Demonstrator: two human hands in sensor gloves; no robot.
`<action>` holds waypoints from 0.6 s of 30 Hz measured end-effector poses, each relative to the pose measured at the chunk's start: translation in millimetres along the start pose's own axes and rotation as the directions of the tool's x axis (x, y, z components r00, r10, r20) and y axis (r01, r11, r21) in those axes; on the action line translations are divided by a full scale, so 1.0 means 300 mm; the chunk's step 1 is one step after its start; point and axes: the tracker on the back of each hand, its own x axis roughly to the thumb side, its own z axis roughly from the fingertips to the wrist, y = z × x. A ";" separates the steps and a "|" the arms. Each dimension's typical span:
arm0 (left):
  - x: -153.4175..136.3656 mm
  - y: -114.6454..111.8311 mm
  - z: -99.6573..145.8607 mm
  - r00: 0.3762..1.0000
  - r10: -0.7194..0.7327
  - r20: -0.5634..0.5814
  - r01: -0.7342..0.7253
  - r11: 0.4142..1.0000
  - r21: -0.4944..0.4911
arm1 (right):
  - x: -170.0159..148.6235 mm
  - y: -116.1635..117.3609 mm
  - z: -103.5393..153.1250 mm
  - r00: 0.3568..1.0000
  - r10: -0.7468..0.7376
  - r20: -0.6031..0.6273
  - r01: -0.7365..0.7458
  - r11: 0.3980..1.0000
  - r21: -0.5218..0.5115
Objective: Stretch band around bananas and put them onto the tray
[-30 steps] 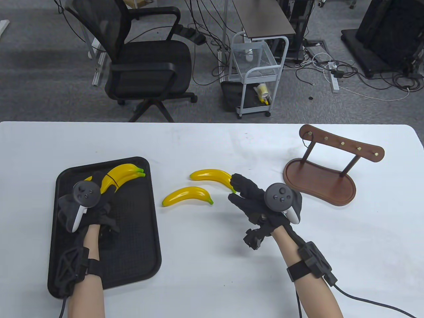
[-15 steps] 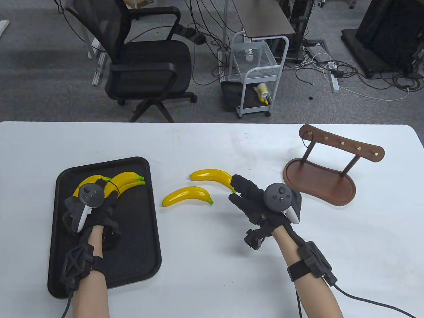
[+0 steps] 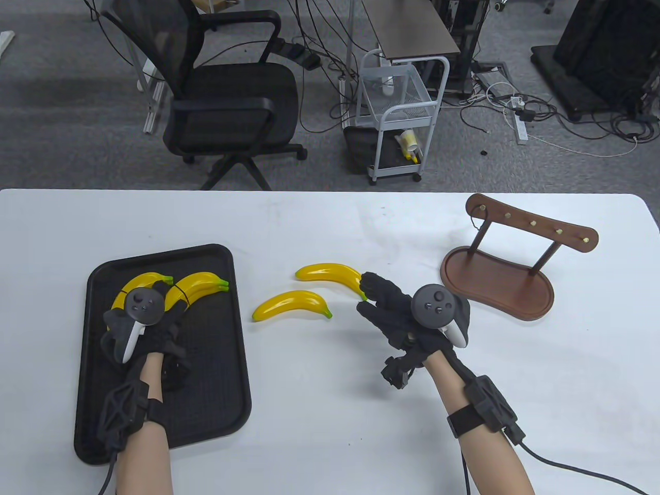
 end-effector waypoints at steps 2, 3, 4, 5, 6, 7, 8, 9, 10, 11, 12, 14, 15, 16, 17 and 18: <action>0.002 0.003 0.002 1.000 0.006 0.003 -0.006 1.000 0.003 | 0.000 -0.002 0.000 1.000 -0.001 0.001 0.001 1.000 -0.002; 0.005 0.008 0.005 1.000 0.011 0.007 -0.011 1.000 0.004 | 0.000 -0.003 0.000 1.000 -0.002 0.002 0.002 1.000 -0.004; 0.007 0.012 0.008 1.000 0.012 0.011 -0.013 1.000 0.006 | 0.000 -0.004 0.000 1.000 -0.002 0.002 0.002 1.000 -0.005; 0.010 0.017 0.010 1.000 0.016 0.017 -0.016 1.000 0.006 | 0.000 -0.005 0.000 1.000 -0.003 0.002 0.003 1.000 -0.005; 0.013 0.022 0.013 1.000 0.020 0.021 -0.020 1.000 0.009 | -0.001 -0.006 -0.001 1.000 -0.004 0.002 0.004 1.000 -0.006; 0.016 0.031 0.016 0.999 0.025 0.025 -0.026 1.000 0.015 | -0.001 -0.006 -0.001 1.000 -0.004 0.002 0.004 1.000 -0.006; 0.019 0.040 0.018 0.999 0.031 0.029 -0.031 0.999 0.017 | -0.002 -0.006 -0.001 1.000 -0.004 0.001 0.004 1.000 -0.006; 0.023 0.047 0.021 0.999 0.039 0.035 -0.039 0.999 0.018 | -0.002 -0.006 -0.001 1.000 -0.005 0.000 0.005 1.000 -0.005; 0.029 0.060 0.025 0.997 0.056 0.047 -0.057 0.998 0.020 | -0.003 -0.007 0.000 1.000 -0.006 -0.001 0.006 1.000 -0.005; 0.034 0.070 0.029 0.996 0.065 0.054 -0.066 0.997 0.026 | -0.004 -0.008 0.000 1.000 -0.007 -0.002 0.007 1.000 -0.006; 0.043 0.085 0.033 0.995 0.071 0.065 -0.074 0.997 0.036 | -0.004 -0.010 0.000 1.000 -0.007 -0.003 0.007 1.000 -0.007; 0.061 0.110 0.042 0.992 0.086 0.089 -0.090 0.995 0.044 | -0.006 -0.013 0.000 1.000 -0.008 -0.004 0.008 1.000 -0.011; 0.074 0.125 0.049 0.990 0.095 0.108 -0.101 0.994 0.050 | -0.007 -0.016 0.001 1.000 -0.009 -0.004 0.009 1.000 -0.014; 0.086 0.137 0.054 0.987 0.104 0.122 -0.111 0.992 0.053 | -0.007 -0.019 0.001 1.000 -0.010 -0.005 0.010 1.000 -0.016; 0.100 0.149 0.062 0.984 0.114 0.140 -0.122 0.991 0.053 | -0.009 -0.023 0.001 1.000 -0.008 -0.005 0.008 1.000 -0.019; 0.117 0.162 0.071 0.979 0.123 0.162 -0.134 0.990 0.054 | -0.011 -0.028 0.002 1.000 -0.007 -0.008 0.007 1.000 -0.025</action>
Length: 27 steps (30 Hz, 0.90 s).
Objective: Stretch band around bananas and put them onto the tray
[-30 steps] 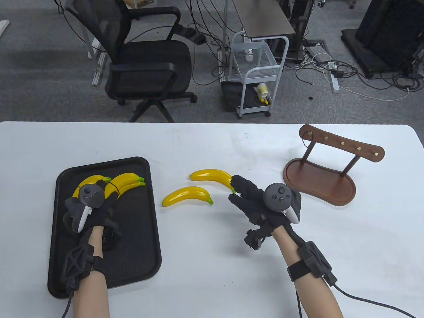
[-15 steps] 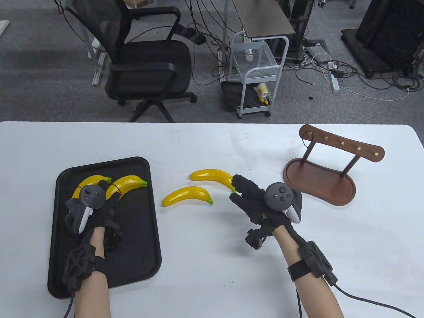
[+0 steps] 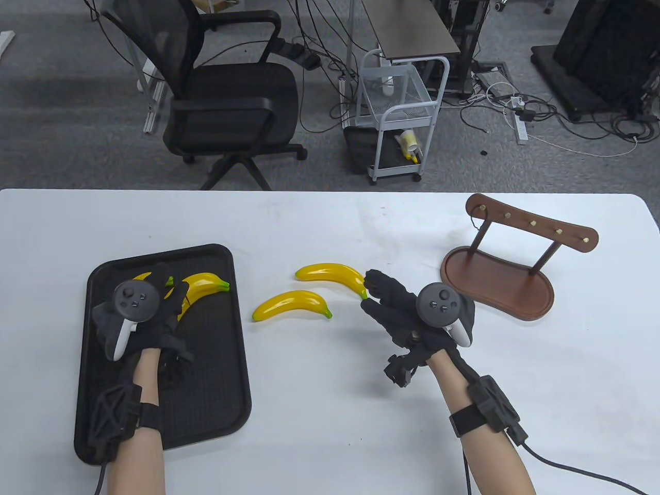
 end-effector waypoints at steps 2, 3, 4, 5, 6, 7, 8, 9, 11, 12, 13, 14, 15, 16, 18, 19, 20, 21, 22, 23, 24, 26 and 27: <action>0.038 0.018 0.010 0.999 0.016 0.037 -0.016 1.000 0.007 | -0.003 -0.006 0.001 1.000 -0.002 -0.003 0.002 1.000 -0.005; 0.059 0.026 0.017 0.998 0.027 0.058 -0.028 1.000 0.008 | -0.005 -0.009 0.001 1.000 -0.003 -0.004 0.002 1.000 -0.008; 0.074 0.030 0.021 0.997 0.036 0.073 -0.037 0.999 0.008 | -0.006 -0.011 0.002 1.000 -0.003 -0.005 0.003 1.000 -0.011; 0.095 0.036 0.028 0.995 0.045 0.093 -0.046 0.999 0.009 | -0.007 -0.013 0.001 1.000 -0.004 -0.006 0.004 1.000 -0.012; 0.117 0.041 0.035 0.992 0.051 0.112 -0.053 0.999 0.013 | -0.008 -0.014 0.001 1.000 -0.005 -0.006 0.005 1.000 -0.013; 0.131 0.043 0.041 0.991 0.054 0.125 -0.056 0.998 0.013 | -0.008 -0.015 0.002 1.000 -0.006 -0.007 0.006 1.000 -0.015; 0.153 0.047 0.050 0.988 0.059 0.145 -0.062 0.998 0.015 | -0.008 -0.016 0.002 1.000 -0.005 -0.007 0.005 1.000 -0.016; 0.168 0.048 0.056 0.985 0.065 0.157 -0.068 0.998 0.016 | -0.008 -0.017 0.002 1.000 -0.005 -0.007 0.005 1.000 -0.017; 0.212 0.047 0.076 0.977 0.087 0.196 -0.091 0.996 0.012 | -0.009 -0.018 0.001 1.000 -0.001 -0.007 0.001 1.000 -0.018; 0.224 0.046 0.081 0.974 0.095 0.207 -0.098 0.995 0.007 | -0.009 -0.018 0.001 1.000 0.001 -0.007 -0.001 1.000 -0.018; 0.247 0.041 0.092 0.968 0.107 0.229 -0.109 0.994 -0.004 | -0.010 -0.018 0.001 1.000 0.005 -0.007 -0.005 1.000 -0.018; 0.271 0.035 0.103 0.960 0.122 0.250 -0.123 0.992 -0.013 | -0.011 -0.019 0.001 1.000 0.009 -0.008 -0.009 1.000 -0.019; 0.292 0.029 0.113 0.955 0.126 0.270 -0.124 0.992 -0.023 | -0.012 -0.020 0.002 1.000 0.010 -0.010 -0.010 1.000 -0.020; 0.305 0.026 0.120 0.951 0.129 0.282 -0.126 0.992 -0.026 | -0.013 -0.022 0.002 1.000 0.010 -0.011 -0.011 1.000 -0.020; 0.338 0.013 0.136 0.940 0.140 0.310 -0.135 0.990 -0.037 | -0.016 -0.024 0.002 1.000 0.011 -0.014 -0.011 1.000 -0.024; 0.356 0.004 0.144 0.934 0.153 0.324 -0.146 0.988 -0.048 | -0.018 -0.026 0.002 1.000 0.012 -0.017 -0.013 1.000 -0.025; 0.370 -0.006 0.151 0.927 0.169 0.334 -0.160 0.986 -0.057 | -0.020 -0.028 0.002 1.000 0.012 -0.019 -0.013 1.000 -0.026; 0.381 -0.015 0.156 0.923 0.182 0.340 -0.170 0.983 -0.066 | -0.022 -0.029 0.003 1.000 0.012 -0.021 -0.013 1.000 -0.028; 0.393 -0.027 0.162 0.917 0.196 0.347 -0.178 0.981 -0.081 | -0.024 -0.031 0.003 1.000 0.013 -0.023 -0.014 0.999 -0.029; 0.404 -0.041 0.167 0.912 0.206 0.354 -0.185 0.978 -0.093 | -0.026 -0.032 0.003 1.000 0.014 -0.024 -0.014 0.999 -0.031; 0.411 -0.050 0.171 0.909 0.210 0.360 -0.186 0.977 -0.101 | -0.027 -0.034 0.003 1.000 0.014 -0.026 -0.014 0.999 -0.033; 0.426 -0.075 0.180 0.903 0.216 0.372 -0.183 0.976 -0.120 | -0.030 -0.037 0.003 0.999 0.013 -0.029 -0.014 0.999 -0.036; 0.433 -0.089 0.183 0.901 0.214 0.377 -0.178 0.975 -0.130 | -0.031 -0.039 0.003 0.999 0.013 -0.031 -0.015 0.999 -0.037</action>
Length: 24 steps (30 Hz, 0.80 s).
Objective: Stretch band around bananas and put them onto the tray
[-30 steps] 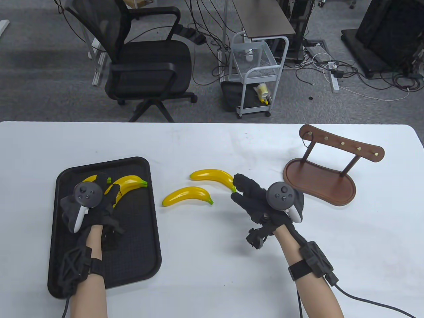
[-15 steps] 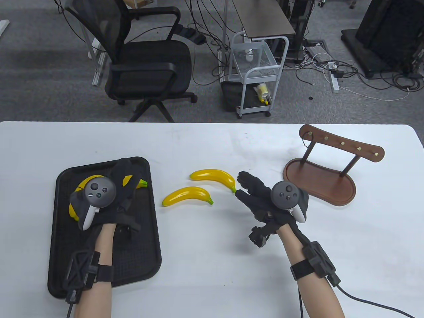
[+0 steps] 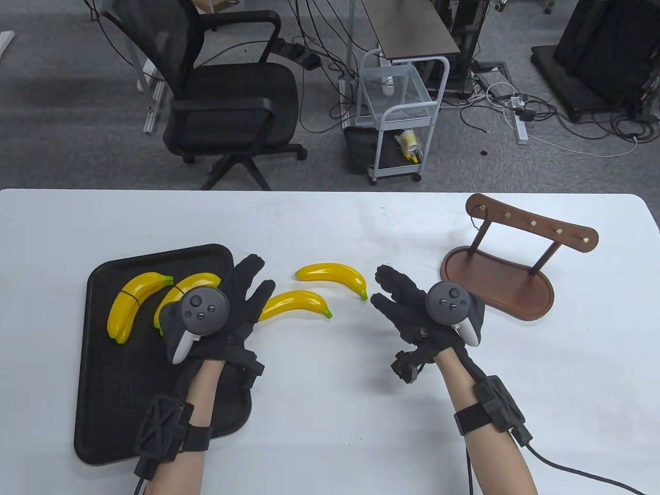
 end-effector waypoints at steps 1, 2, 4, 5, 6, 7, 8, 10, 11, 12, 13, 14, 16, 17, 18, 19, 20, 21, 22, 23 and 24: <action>0.004 -0.014 -0.002 1.000 -0.005 0.001 0.005 1.000 -0.016 | -0.001 -0.001 0.000 1.000 0.001 -0.002 -0.001 1.000 -0.001; 0.005 -0.021 -0.002 1.000 -0.007 0.001 0.007 1.000 -0.025 | -0.002 -0.001 0.000 1.000 0.001 -0.003 -0.001 1.000 -0.002; 0.006 -0.038 -0.001 1.000 -0.004 -0.001 0.004 1.000 -0.031 | -0.002 -0.003 0.000 1.000 0.002 -0.002 -0.002 1.000 -0.004; 0.006 -0.049 0.000 1.000 -0.001 0.001 0.001 0.999 -0.046 | -0.003 -0.005 0.001 1.000 0.006 -0.005 -0.006 1.000 -0.008; 0.005 -0.058 0.001 1.000 0.000 0.004 0.000 0.998 -0.055 | -0.004 -0.007 0.002 1.000 0.008 -0.007 -0.008 1.000 -0.011; 0.005 -0.065 0.001 1.000 -0.002 0.005 0.002 0.998 -0.059 | -0.005 -0.009 0.002 1.000 0.008 -0.009 -0.009 1.000 -0.014; 0.003 -0.076 0.004 1.000 0.000 0.004 0.000 0.998 -0.066 | -0.008 -0.011 0.003 1.000 0.010 -0.013 -0.010 1.000 -0.017; 0.001 -0.095 0.008 1.000 0.019 0.009 -0.018 0.996 -0.083 | -0.014 -0.015 0.003 1.000 0.008 -0.023 -0.009 1.000 -0.024; 0.000 -0.101 0.008 1.000 0.026 0.008 -0.025 0.996 -0.087 | -0.016 -0.016 0.003 1.000 0.005 -0.027 -0.005 1.000 -0.026; -0.002 -0.108 0.009 1.000 0.022 0.004 -0.022 0.995 -0.093 | -0.019 -0.019 0.003 0.999 0.001 -0.034 -0.002 1.000 -0.031; -0.005 -0.114 0.011 1.000 0.019 0.005 -0.018 0.995 -0.095 | -0.021 -0.022 0.004 0.999 0.002 -0.037 -0.003 0.999 -0.035; -0.007 -0.119 0.012 1.000 0.017 0.007 -0.016 0.995 -0.093 | -0.024 -0.027 0.005 0.999 0.005 -0.042 -0.007 0.999 -0.044; -0.012 -0.128 0.015 1.000 0.025 0.007 -0.024 0.995 -0.096 | -0.030 -0.037 0.006 0.999 0.004 -0.051 -0.008 0.998 -0.062; -0.015 -0.134 0.017 0.999 0.035 0.010 -0.033 0.994 -0.102 | -0.037 -0.046 0.007 0.998 -0.009 -0.062 0.004 0.997 -0.078; -0.017 -0.138 0.018 0.999 0.043 0.013 -0.041 0.994 -0.103 | -0.043 -0.053 0.008 0.997 -0.020 -0.071 0.014 0.996 -0.090; -0.019 -0.141 0.019 0.999 0.052 0.013 -0.050 0.993 -0.107 | -0.050 -0.061 0.010 0.996 -0.030 -0.082 0.021 0.994 -0.104; -0.021 -0.144 0.020 0.998 0.062 0.013 -0.061 0.992 -0.107 | -0.061 -0.073 0.012 0.995 -0.041 -0.094 0.029 0.992 -0.123; -0.023 -0.145 0.020 0.998 0.066 0.013 -0.065 0.992 -0.109 | -0.066 -0.079 0.013 0.994 -0.047 -0.102 0.033 0.991 -0.133; -0.024 -0.146 0.021 0.997 0.071 0.012 -0.069 0.991 -0.113 | -0.079 -0.093 0.015 0.991 -0.063 -0.119 0.045 0.987 -0.153; -0.026 -0.147 0.021 0.997 0.074 0.011 -0.073 0.991 -0.113 | -0.091 -0.106 0.016 0.988 -0.079 -0.132 0.056 0.984 -0.171; -0.027 -0.148 0.022 0.997 0.076 0.010 -0.074 0.991 -0.114 | -0.100 -0.118 0.017 0.985 -0.092 -0.143 0.065 0.981 -0.184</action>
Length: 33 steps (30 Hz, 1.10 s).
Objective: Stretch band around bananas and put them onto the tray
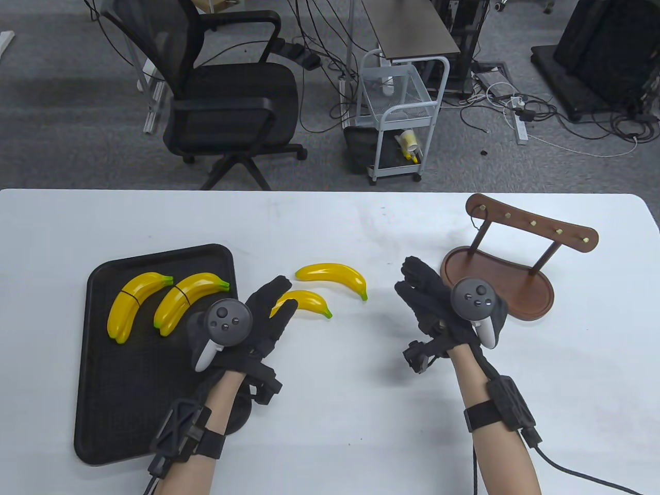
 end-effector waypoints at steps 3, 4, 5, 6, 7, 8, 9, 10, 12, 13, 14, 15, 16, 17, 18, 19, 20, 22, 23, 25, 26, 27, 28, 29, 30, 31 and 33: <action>-0.005 -0.005 0.002 1.000 0.002 0.002 -0.002 1.000 -0.005 | -0.030 -0.051 -0.016 0.998 -0.042 -0.056 0.039 0.998 -0.057; -0.005 -0.006 0.003 1.000 0.002 0.003 -0.002 1.000 -0.005 | -0.036 -0.063 -0.020 0.996 -0.052 -0.069 0.047 0.996 -0.073; -0.006 -0.006 0.003 1.000 0.002 0.004 -0.002 1.000 -0.006 | -0.045 -0.079 -0.027 0.993 -0.073 -0.088 0.064 0.993 -0.096; -0.005 -0.006 0.004 1.000 0.004 0.007 -0.004 1.000 -0.005 | -0.055 -0.095 -0.033 0.989 -0.100 -0.107 0.087 0.989 -0.121; -0.005 -0.005 0.004 1.000 0.005 0.008 -0.005 1.000 -0.004 | -0.062 -0.105 -0.037 0.986 -0.121 -0.118 0.104 0.985 -0.138; -0.005 -0.005 0.004 1.000 0.004 0.009 -0.004 1.000 -0.005 | -0.075 -0.118 -0.044 0.979 -0.152 -0.137 0.130 0.979 -0.160; -0.005 -0.005 0.004 1.000 0.002 0.012 -0.002 1.000 -0.006 | -0.084 -0.126 -0.048 0.974 -0.171 -0.150 0.144 0.974 -0.173; -0.005 -0.005 0.004 1.000 0.000 0.014 0.000 1.000 -0.006 | -0.096 -0.135 -0.053 0.970 -0.183 -0.162 0.152 0.971 -0.187; -0.006 -0.005 0.004 1.000 -0.001 0.013 0.001 1.000 -0.007 | -0.121 -0.149 -0.062 0.961 -0.202 -0.188 0.160 0.962 -0.219; -0.008 -0.006 0.004 1.000 -0.001 0.011 0.001 1.000 -0.009 | -0.132 -0.153 -0.065 0.956 -0.215 -0.202 0.166 0.958 -0.232; -0.010 -0.007 0.003 1.000 0.000 0.008 0.000 1.000 -0.012 | -0.149 -0.157 -0.068 0.949 -0.224 -0.220 0.165 0.952 -0.258; -0.012 -0.008 0.002 1.000 0.000 0.006 0.000 1.000 -0.015 | -0.158 -0.159 -0.069 0.945 -0.230 -0.231 0.161 0.946 -0.281; -0.015 -0.009 0.002 1.000 0.001 0.004 -0.001 1.000 -0.018 | -0.171 -0.161 -0.073 0.936 -0.250 -0.249 0.165 0.935 -0.314; -0.016 -0.010 0.001 1.000 0.001 0.003 -0.001 1.000 -0.021 | -0.185 -0.163 -0.078 0.925 -0.273 -0.264 0.179 0.927 -0.331; -0.017 -0.010 0.001 1.000 0.000 0.002 0.000 1.000 -0.024 | -0.197 -0.165 -0.084 0.914 -0.299 -0.275 0.194 0.917 -0.349; -0.018 -0.011 0.001 1.000 -0.001 0.001 0.001 1.000 -0.025 | -0.210 -0.169 -0.092 0.903 -0.322 -0.284 0.208 0.907 -0.366; -0.018 -0.011 0.002 1.000 -0.003 0.000 0.003 1.000 -0.026 | -0.222 -0.172 -0.103 0.894 -0.341 -0.291 0.218 0.898 -0.382; -0.017 -0.012 0.002 1.000 -0.005 0.001 0.005 1.000 -0.030 | -0.241 -0.177 -0.121 0.890 -0.340 -0.303 0.213 0.899 -0.384; -0.017 -0.012 0.002 1.000 -0.006 0.001 0.006 1.000 -0.031 | -0.244 -0.177 -0.124 0.888 -0.342 -0.307 0.211 0.896 -0.390; -0.018 -0.013 0.002 1.000 -0.007 0.000 0.007 0.999 -0.036 | -0.264 -0.179 -0.145 0.866 -0.375 -0.330 0.220 0.879 -0.423; -0.019 -0.014 0.002 1.000 -0.008 -0.002 0.008 0.999 -0.037 | -0.267 -0.179 -0.149 0.863 -0.385 -0.328 0.228 0.875 -0.427; -0.019 -0.015 0.001 1.000 -0.007 -0.005 0.006 0.999 -0.040 | -0.274 -0.180 -0.160 0.849 -0.414 -0.328 0.247 0.861 -0.445; -0.021 -0.016 0.001 1.000 -0.005 -0.007 0.005 0.999 -0.042 | -0.277 -0.181 -0.165 0.840 -0.432 -0.327 0.258 0.850 -0.460; -0.022 -0.016 0.001 1.000 -0.005 -0.009 0.004 0.999 -0.043 | -0.280 -0.182 -0.174 0.830 -0.455 -0.323 0.271 0.835 -0.479; -0.022 -0.016 0.001 1.000 -0.005 -0.010 0.005 0.999 -0.043 | -0.282 -0.183 -0.181 0.821 -0.474 -0.318 0.286 0.824 -0.489; -0.022 -0.015 0.001 1.000 -0.006 -0.011 0.006 0.999 -0.042 | -0.283 -0.184 -0.189 0.809 -0.495 -0.317 0.303 0.813 -0.497; -0.023 -0.012 0.000 1.000 -0.007 -0.013 0.006 0.999 -0.039 | -0.283 -0.183 -0.199 0.792 -0.515 -0.327 0.304 0.798 -0.520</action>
